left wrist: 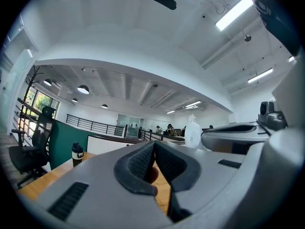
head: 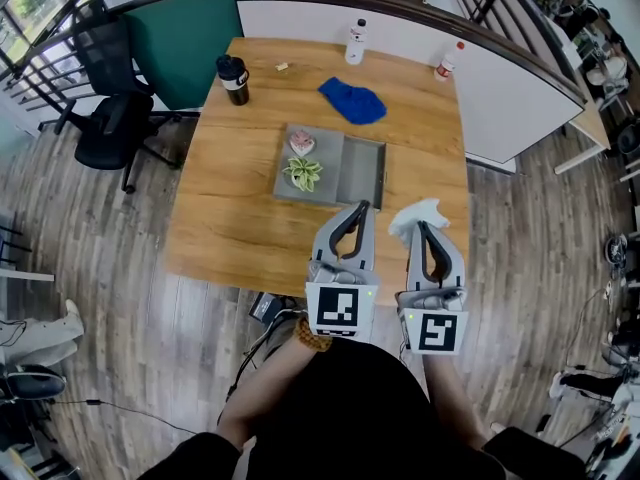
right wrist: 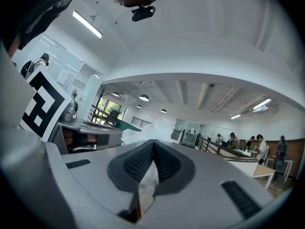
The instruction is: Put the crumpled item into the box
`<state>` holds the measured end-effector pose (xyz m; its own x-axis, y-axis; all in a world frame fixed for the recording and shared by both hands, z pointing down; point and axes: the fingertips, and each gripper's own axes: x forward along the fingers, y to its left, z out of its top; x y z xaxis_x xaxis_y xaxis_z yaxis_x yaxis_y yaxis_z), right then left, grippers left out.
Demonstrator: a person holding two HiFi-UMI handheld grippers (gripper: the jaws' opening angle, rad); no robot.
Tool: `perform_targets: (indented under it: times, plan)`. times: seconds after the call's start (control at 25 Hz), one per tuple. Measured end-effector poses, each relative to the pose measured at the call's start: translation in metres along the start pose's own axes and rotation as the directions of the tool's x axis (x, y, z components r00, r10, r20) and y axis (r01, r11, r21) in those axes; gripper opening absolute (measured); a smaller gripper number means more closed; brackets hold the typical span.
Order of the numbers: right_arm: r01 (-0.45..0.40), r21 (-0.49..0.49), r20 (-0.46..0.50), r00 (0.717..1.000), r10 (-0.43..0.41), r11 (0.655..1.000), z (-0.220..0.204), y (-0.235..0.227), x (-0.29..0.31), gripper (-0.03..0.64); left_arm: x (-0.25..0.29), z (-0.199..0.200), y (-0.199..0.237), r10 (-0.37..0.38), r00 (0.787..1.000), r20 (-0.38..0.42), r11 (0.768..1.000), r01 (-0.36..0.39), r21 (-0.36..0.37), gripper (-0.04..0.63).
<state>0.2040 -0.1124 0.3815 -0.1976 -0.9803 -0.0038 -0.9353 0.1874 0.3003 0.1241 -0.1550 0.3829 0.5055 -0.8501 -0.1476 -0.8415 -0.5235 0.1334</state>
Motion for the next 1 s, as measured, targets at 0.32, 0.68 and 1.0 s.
perform_targets:
  times: [0.32,0.68,1.0]
  plan:
    - [-0.005,-0.014,-0.006,1.0,0.005,1.0,0.004,0.002,0.034,0.006,0.024,0.009,0.029,-0.001,1.0,0.011,1.0,0.0,0.019,0.023]
    - [0.052,-0.015,0.051,0.997,-0.051,0.999,0.02,-0.002,0.083,0.006,0.046,0.005,0.06,-0.021,1.0,-0.017,0.999,0.021,0.027,0.023]
    - [0.072,-0.056,0.015,0.997,-0.071,0.996,0.023,0.003,0.115,0.006,0.059,0.012,0.088,-0.045,0.999,0.001,0.999,0.045,0.009,0.023]
